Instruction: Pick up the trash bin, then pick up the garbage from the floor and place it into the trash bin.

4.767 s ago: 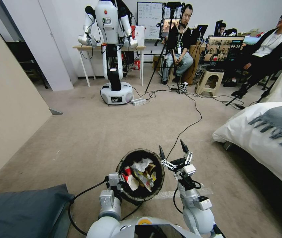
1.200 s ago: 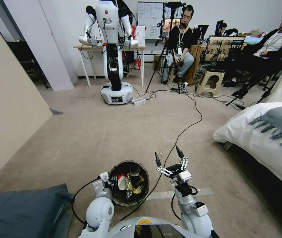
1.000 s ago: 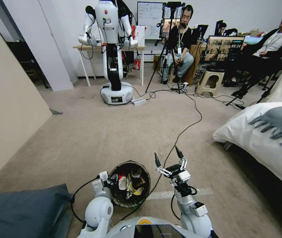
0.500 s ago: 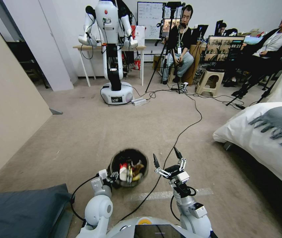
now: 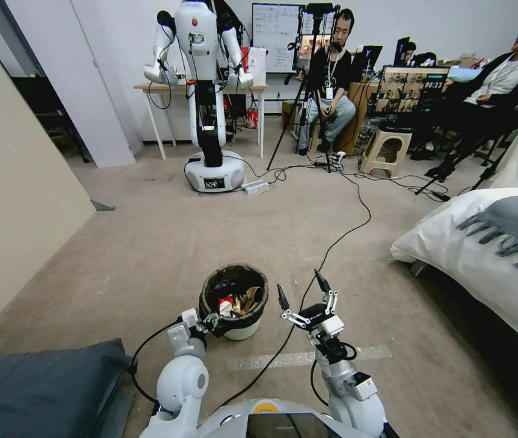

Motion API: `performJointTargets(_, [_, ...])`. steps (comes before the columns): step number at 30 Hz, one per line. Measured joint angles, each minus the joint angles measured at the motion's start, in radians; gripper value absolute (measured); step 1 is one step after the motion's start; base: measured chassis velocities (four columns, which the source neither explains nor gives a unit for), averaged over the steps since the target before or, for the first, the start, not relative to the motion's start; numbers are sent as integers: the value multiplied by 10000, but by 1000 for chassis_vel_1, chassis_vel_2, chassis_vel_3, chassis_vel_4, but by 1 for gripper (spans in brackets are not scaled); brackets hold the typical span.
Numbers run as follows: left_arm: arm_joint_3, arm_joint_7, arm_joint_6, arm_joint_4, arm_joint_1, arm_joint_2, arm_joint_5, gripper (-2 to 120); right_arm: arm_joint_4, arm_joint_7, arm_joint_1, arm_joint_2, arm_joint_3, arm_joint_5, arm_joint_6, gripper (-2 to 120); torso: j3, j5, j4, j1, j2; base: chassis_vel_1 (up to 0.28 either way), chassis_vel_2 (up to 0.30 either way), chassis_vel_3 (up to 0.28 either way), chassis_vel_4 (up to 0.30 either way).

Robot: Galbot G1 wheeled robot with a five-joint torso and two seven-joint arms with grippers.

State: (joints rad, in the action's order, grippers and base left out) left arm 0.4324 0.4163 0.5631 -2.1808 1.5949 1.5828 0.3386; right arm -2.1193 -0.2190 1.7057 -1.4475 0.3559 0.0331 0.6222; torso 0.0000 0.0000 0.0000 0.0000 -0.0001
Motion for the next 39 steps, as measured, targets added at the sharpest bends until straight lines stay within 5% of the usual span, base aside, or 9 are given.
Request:
performJointTargets(5, [-198, -345, -834, -552, 380, -109, -1294, 83, 21, 177, 3, -49, -44, -19, -3, 100, 0, 0, 0, 0, 0, 0, 0, 0, 0])
performJointTargets(16, [-854, -2303, -4959, -1459, 1919, -544, -5736, 99, -336, 2279, 320, -249, -7, -626, -1026, 100, -1, 1, 1, 0, 0, 0, 0, 0, 0])
performJointTargets(19, [-987, -2440, -5676, -1378, 2007, -492, -6044, 100, -438, 2703, 387, -335, -6, -775, -1416, 100, -1, -1, -1, 0, 1, 0, 0, 0, 0])
performJointTargets(23, [-972, -2522, -6268, -1224, 1987, -438, -6418, 100, -465, 2835, 413, -402, -5, -838, -1561, 100, -1, 0, 0, 0, 1, 0, 0, 0, 0])
performJointTargets(39, [-851, -2486, -6580, -946, 1895, -372, -6643, 100, -354, 2791, 371, -612, 103, -924, -1560, 100, -1, 0, 0, 0, 1, 0, 0, 0, 0])
